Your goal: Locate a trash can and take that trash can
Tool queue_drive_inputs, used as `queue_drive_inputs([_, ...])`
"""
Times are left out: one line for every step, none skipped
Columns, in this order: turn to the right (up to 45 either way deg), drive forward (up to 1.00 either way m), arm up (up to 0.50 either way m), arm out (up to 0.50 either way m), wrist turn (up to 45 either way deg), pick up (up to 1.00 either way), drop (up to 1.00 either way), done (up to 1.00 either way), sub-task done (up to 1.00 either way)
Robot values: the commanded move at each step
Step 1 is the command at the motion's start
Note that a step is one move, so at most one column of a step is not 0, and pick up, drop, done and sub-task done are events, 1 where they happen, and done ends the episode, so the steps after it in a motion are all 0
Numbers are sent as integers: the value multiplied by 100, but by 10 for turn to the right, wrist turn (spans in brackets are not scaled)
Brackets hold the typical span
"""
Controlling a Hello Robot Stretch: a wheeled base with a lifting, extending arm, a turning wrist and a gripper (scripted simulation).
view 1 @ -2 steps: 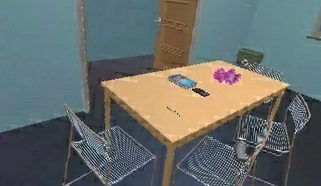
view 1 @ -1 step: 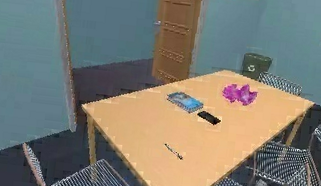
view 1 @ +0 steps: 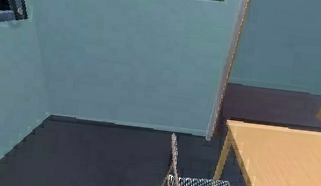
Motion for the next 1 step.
queue_drive_inputs([-120,0,0,0,0,0,0,0,0])
